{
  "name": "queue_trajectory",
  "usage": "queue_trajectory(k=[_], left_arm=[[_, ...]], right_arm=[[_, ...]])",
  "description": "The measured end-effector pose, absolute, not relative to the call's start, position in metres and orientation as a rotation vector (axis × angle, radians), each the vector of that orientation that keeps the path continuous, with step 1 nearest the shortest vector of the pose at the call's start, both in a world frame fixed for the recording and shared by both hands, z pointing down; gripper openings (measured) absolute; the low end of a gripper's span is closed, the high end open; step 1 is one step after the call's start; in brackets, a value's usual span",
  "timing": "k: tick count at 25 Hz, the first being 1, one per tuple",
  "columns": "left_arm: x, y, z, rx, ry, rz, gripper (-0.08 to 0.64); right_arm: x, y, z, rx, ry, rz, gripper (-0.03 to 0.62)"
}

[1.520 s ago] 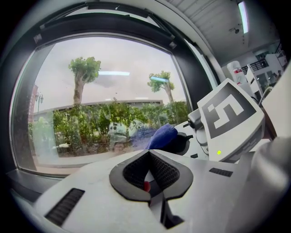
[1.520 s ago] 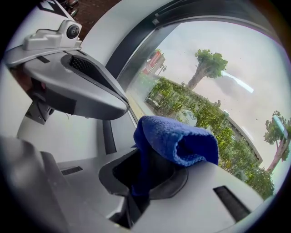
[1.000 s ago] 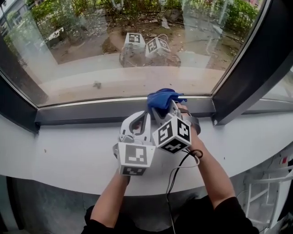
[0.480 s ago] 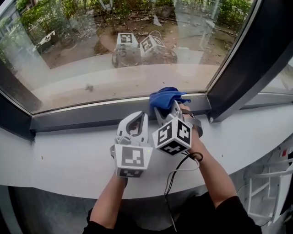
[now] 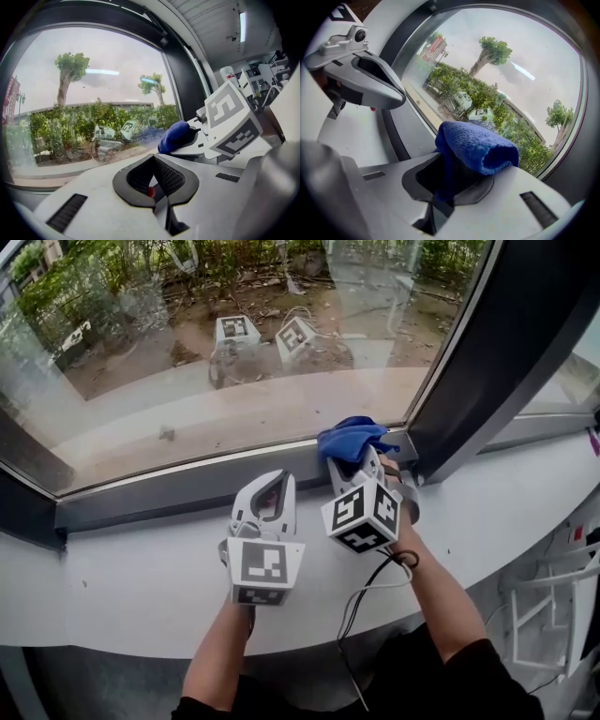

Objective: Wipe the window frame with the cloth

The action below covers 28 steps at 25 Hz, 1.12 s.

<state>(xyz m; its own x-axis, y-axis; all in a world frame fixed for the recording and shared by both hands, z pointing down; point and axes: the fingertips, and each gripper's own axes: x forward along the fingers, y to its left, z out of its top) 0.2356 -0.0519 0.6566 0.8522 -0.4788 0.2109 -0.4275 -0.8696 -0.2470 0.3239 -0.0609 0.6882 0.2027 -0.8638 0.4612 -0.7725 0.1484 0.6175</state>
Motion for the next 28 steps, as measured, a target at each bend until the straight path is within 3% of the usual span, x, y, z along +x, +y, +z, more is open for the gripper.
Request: queue_trajectory(k=[19,28], left_arm=[[0.276,-0.029,0.661,-2.835,0.553,-0.417,0.005],[0.273,-0.029,0.665,-2.849,0.565,-0.406,0.005]], right_arm=[[0.402,-0.03,0.685,1.838,-1.444,-0.033,0.038],[0.421,-0.028,0.673,2.201,-1.533,0.192,0.038]])
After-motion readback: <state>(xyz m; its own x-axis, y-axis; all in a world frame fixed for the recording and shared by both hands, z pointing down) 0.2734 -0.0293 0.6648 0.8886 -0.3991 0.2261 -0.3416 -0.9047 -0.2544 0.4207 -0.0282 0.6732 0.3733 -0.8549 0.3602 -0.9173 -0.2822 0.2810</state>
